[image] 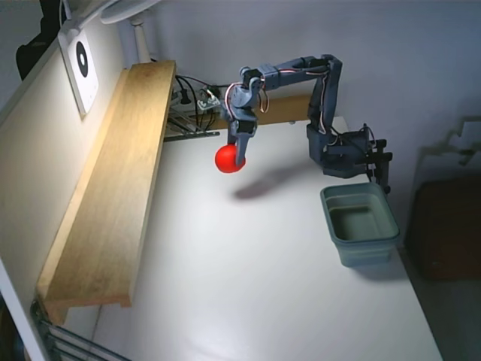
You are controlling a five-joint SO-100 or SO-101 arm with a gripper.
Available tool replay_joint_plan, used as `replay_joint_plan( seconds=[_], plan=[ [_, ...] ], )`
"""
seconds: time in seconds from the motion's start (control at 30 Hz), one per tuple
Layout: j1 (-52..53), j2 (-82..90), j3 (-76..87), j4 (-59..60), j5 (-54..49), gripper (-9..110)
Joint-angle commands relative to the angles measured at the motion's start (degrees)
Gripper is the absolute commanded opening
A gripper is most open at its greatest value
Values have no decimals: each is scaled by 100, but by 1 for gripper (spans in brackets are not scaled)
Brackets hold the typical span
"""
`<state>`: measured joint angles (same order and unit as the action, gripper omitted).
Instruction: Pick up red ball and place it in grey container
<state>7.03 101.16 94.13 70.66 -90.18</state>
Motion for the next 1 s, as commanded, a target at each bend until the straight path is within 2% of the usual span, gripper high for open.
replay_joint_plan(
  seconds=[0.0, 0.33, 0.57, 0.97],
  plan=[
    [-504, 206, -280, 123, 18, 23],
    [-2194, 206, -280, 123, 18, 23],
    [-2486, 197, -328, 162, 18, 23],
    [-2487, -732, -3589, 2494, 18, 23]
  ],
)
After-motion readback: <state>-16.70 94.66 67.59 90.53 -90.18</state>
